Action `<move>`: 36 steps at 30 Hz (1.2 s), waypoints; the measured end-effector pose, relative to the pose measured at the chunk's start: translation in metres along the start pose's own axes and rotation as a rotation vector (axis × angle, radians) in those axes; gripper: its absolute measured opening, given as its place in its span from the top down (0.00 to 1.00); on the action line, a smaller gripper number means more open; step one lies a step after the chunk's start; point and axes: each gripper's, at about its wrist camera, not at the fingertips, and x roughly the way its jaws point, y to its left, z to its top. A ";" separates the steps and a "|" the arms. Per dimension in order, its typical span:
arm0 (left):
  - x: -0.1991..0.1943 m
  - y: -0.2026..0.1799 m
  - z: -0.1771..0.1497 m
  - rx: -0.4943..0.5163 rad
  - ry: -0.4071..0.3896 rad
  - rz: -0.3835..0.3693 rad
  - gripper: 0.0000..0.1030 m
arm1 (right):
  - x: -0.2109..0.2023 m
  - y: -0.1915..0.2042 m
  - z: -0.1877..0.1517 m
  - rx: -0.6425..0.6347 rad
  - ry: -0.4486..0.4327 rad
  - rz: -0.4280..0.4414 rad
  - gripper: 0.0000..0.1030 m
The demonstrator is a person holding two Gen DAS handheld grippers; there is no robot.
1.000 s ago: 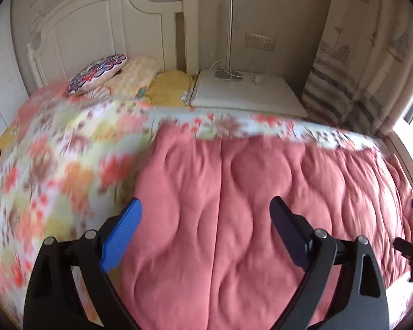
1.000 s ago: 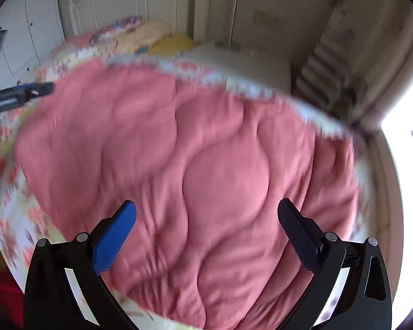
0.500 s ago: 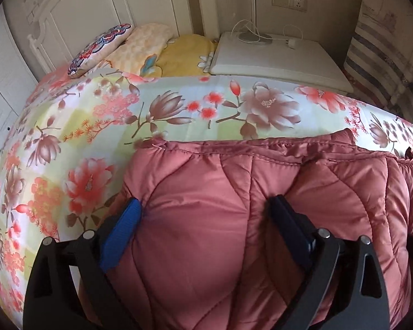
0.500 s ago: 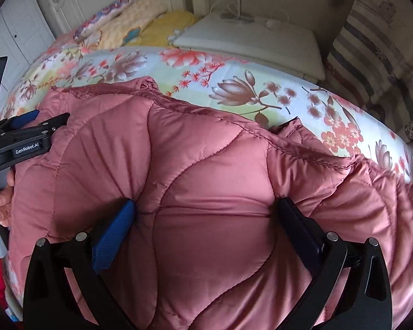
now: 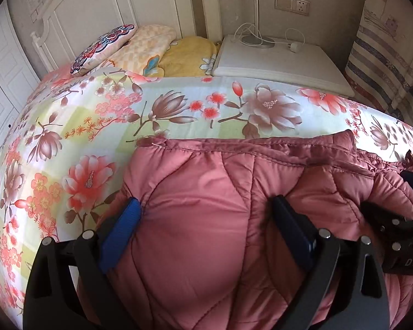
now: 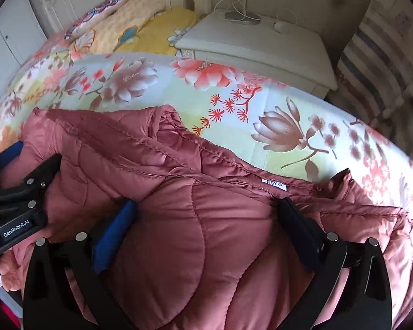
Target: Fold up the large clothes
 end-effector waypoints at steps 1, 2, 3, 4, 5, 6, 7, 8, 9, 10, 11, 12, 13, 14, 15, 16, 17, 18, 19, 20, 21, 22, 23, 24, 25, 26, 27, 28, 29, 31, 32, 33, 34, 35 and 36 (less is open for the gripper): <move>-0.001 -0.001 -0.001 0.002 -0.004 0.003 0.07 | -0.002 -0.002 0.001 0.005 0.004 0.009 0.04; -0.002 -0.001 -0.001 0.002 -0.006 0.003 0.07 | -0.007 -0.005 0.001 0.011 0.004 0.007 0.05; -0.002 -0.001 -0.001 0.002 -0.007 0.001 0.07 | -0.020 -0.008 -0.001 0.013 -0.013 -0.022 0.05; -0.003 -0.001 -0.002 0.001 -0.009 0.000 0.06 | -0.036 -0.009 -0.006 -0.003 -0.043 -0.050 0.05; -0.003 -0.001 -0.003 0.001 -0.011 0.000 0.06 | -0.051 -0.008 -0.013 -0.030 -0.075 -0.072 0.05; -0.003 -0.001 -0.003 0.000 -0.012 0.000 0.06 | -0.070 -0.009 -0.023 -0.060 -0.111 -0.099 0.05; -0.003 -0.001 -0.003 0.001 -0.011 0.001 0.06 | -0.083 -0.014 -0.034 -0.063 -0.125 -0.117 0.05; -0.003 -0.001 -0.004 0.001 -0.011 0.001 0.06 | -0.090 -0.021 -0.044 -0.051 -0.123 -0.123 0.05; -0.003 -0.001 -0.003 0.000 -0.011 0.000 0.06 | -0.093 -0.031 -0.054 -0.030 -0.108 -0.120 0.05; -0.003 -0.001 -0.003 0.000 -0.012 -0.001 0.06 | -0.089 -0.039 -0.063 -0.010 -0.086 -0.127 0.05; -0.003 -0.001 -0.003 0.000 -0.013 -0.001 0.06 | -0.075 -0.050 -0.071 0.011 -0.042 -0.162 0.05; -0.003 -0.001 -0.004 -0.001 -0.014 -0.002 0.06 | -0.065 -0.058 -0.075 0.029 -0.018 -0.139 0.04; -0.003 -0.001 -0.004 -0.001 -0.015 -0.002 0.06 | -0.054 -0.065 -0.079 0.052 -0.020 -0.083 0.04; -0.003 -0.001 -0.004 -0.005 -0.015 -0.002 0.06 | -0.048 -0.067 -0.081 0.052 -0.054 -0.069 0.04; -0.003 -0.001 -0.004 -0.007 -0.013 -0.003 0.06 | -0.047 -0.067 -0.080 0.050 -0.056 -0.074 0.04; -0.003 -0.001 -0.004 -0.005 -0.012 -0.001 0.06 | -0.048 -0.066 -0.079 0.045 -0.048 -0.085 0.04; -0.003 0.000 -0.004 -0.005 -0.013 0.000 0.06 | -0.049 -0.064 -0.076 0.038 -0.039 -0.096 0.04; -0.003 0.000 -0.004 -0.005 -0.014 0.001 0.06 | -0.054 -0.063 -0.075 0.034 -0.037 -0.109 0.04; -0.003 -0.001 -0.004 -0.003 -0.015 0.003 0.06 | -0.066 -0.061 -0.077 0.041 -0.047 -0.140 0.05; -0.003 0.000 -0.004 -0.003 -0.015 0.003 0.06 | -0.075 -0.056 -0.081 0.041 -0.059 -0.156 0.05; -0.003 -0.001 -0.004 -0.004 -0.015 0.003 0.06 | -0.094 -0.046 -0.090 0.015 -0.102 -0.158 0.05; -0.003 0.000 -0.004 -0.004 -0.015 0.003 0.06 | -0.108 -0.036 -0.100 -0.012 -0.135 -0.146 0.05; -0.003 -0.001 -0.004 -0.004 -0.015 0.002 0.06 | -0.122 -0.024 -0.114 -0.044 -0.160 -0.125 0.05; -0.003 -0.001 -0.004 -0.004 -0.015 0.003 0.06 | -0.126 -0.016 -0.122 -0.065 -0.160 -0.108 0.05; -0.003 -0.001 -0.004 -0.003 -0.015 0.003 0.06 | -0.125 -0.008 -0.132 -0.088 -0.148 -0.093 0.05; -0.003 -0.001 -0.004 -0.004 -0.015 0.003 0.06 | -0.121 0.002 -0.143 -0.115 -0.134 -0.092 0.05; -0.003 -0.001 -0.004 -0.005 -0.015 0.002 0.06 | -0.115 0.006 -0.148 -0.132 -0.127 -0.106 0.05; -0.003 0.000 -0.004 -0.005 -0.015 0.001 0.06 | -0.105 0.009 -0.153 -0.143 -0.117 -0.130 0.05; -0.003 0.000 -0.004 -0.006 -0.014 -0.001 0.06 | -0.090 0.007 -0.157 -0.129 -0.108 -0.136 0.04; -0.003 0.000 -0.003 -0.008 -0.013 -0.003 0.06 | -0.078 0.004 -0.159 -0.109 -0.122 -0.117 0.04; -0.002 0.000 -0.003 -0.008 -0.012 -0.004 0.06 | -0.078 0.003 -0.158 -0.105 -0.119 -0.109 0.04; -0.002 0.000 -0.003 -0.008 -0.012 -0.004 0.06 | -0.079 0.002 -0.157 -0.106 -0.105 -0.103 0.04; -0.003 -0.001 -0.003 -0.005 -0.013 -0.001 0.06 | -0.082 0.001 -0.156 -0.105 -0.095 -0.097 0.04; -0.003 -0.001 -0.003 -0.005 -0.014 0.000 0.06 | -0.090 -0.001 -0.155 -0.089 -0.088 -0.092 0.05; -0.003 -0.001 -0.003 -0.005 -0.015 0.000 0.06 | -0.098 -0.002 -0.155 -0.080 -0.093 -0.093 0.05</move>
